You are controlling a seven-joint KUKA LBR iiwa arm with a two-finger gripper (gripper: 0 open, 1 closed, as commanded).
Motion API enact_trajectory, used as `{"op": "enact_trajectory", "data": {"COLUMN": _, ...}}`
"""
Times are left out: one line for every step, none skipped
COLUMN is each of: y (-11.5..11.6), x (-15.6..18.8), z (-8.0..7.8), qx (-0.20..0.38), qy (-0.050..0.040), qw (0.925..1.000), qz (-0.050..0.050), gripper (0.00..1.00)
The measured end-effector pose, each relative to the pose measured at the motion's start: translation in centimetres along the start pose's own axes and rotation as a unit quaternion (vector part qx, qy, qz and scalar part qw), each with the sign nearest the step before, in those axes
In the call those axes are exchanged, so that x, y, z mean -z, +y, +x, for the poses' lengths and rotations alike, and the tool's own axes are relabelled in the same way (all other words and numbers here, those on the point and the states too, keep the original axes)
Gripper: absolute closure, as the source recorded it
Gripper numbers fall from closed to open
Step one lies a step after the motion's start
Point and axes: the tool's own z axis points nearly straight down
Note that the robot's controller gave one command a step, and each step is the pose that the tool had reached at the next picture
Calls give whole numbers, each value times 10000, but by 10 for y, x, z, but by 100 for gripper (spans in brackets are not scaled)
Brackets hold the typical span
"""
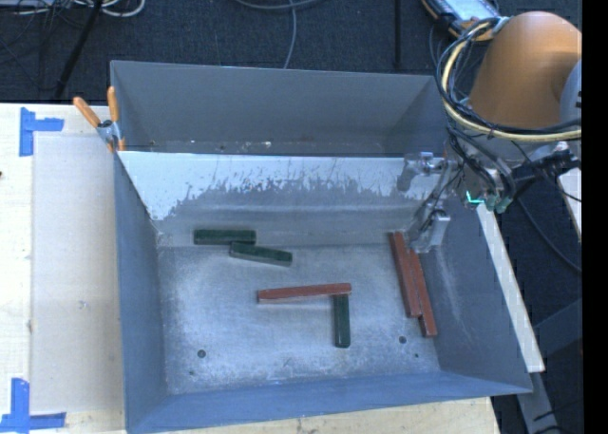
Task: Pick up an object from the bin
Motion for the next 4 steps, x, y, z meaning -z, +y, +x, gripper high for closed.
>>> {"op": "enact_trajectory", "data": {"y": 0, "x": 4, "z": -1, "qx": 9, "qy": -40, "qw": 10000, "qz": 5, "gripper": 0}}
{"op": "enact_trajectory", "data": {"y": 29, "x": -54, "z": 13, "qx": -189, "qy": -57, "qw": 9998, "qz": 2, "gripper": 0}}
{"op": "enact_trajectory", "data": {"y": 27, "x": -117, "z": 18, "qx": -1010, "qy": -46, "qw": 9949, "qz": -7, "gripper": 0}}
{"op": "enact_trajectory", "data": {"y": 48, "x": -140, "z": 30, "qx": -366, "qy": -5, "qw": 9993, "qz": 4, "gripper": 0}}
